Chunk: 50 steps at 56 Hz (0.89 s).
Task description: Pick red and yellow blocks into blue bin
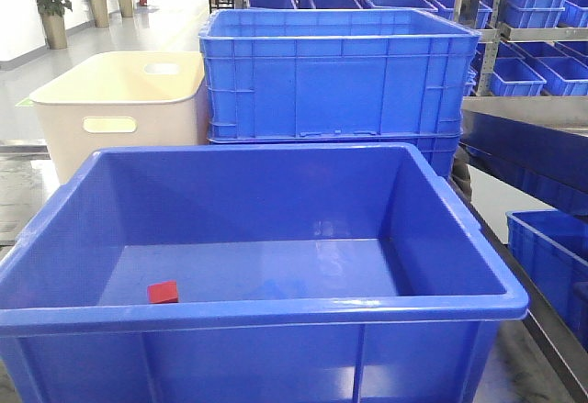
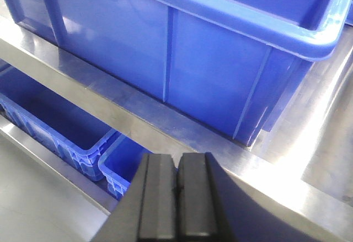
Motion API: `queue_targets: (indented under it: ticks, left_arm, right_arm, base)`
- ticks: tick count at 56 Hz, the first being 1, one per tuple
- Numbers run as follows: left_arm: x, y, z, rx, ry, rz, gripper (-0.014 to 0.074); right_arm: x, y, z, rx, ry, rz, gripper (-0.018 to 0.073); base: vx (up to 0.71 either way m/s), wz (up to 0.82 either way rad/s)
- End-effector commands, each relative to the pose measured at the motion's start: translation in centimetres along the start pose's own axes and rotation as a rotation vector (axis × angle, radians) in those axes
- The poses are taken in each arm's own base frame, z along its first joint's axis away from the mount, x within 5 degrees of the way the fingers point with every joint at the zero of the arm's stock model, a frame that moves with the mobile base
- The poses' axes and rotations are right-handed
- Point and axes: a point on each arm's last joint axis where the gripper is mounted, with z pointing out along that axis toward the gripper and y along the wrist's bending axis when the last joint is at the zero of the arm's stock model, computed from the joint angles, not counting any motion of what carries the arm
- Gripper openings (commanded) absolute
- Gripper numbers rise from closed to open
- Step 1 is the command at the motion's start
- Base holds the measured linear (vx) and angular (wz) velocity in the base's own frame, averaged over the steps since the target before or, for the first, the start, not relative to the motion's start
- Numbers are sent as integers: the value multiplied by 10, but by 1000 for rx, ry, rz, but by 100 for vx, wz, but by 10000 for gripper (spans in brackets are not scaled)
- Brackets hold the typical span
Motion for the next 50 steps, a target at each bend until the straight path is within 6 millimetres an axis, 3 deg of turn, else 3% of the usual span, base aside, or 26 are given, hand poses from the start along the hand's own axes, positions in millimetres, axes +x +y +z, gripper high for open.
queue_targets:
  ticks: [1,10,50]
  left_arm:
    - [-13,0,-5,-1,-98,-13,71]
    - [-13,0,-5,0,-96,-14,-10]
    - [-12,0,-8,-4,-107,-7,-7]
  right_arm:
    - [-13,-2,-5,25,-88,1,-16]
    - [-13,-2,-5,25,-87,1,-14]
    - [-13,-2,-5,25,-87,0,-10]
  base:
    - [0,0]
    - [0,0]
    - [0,0]
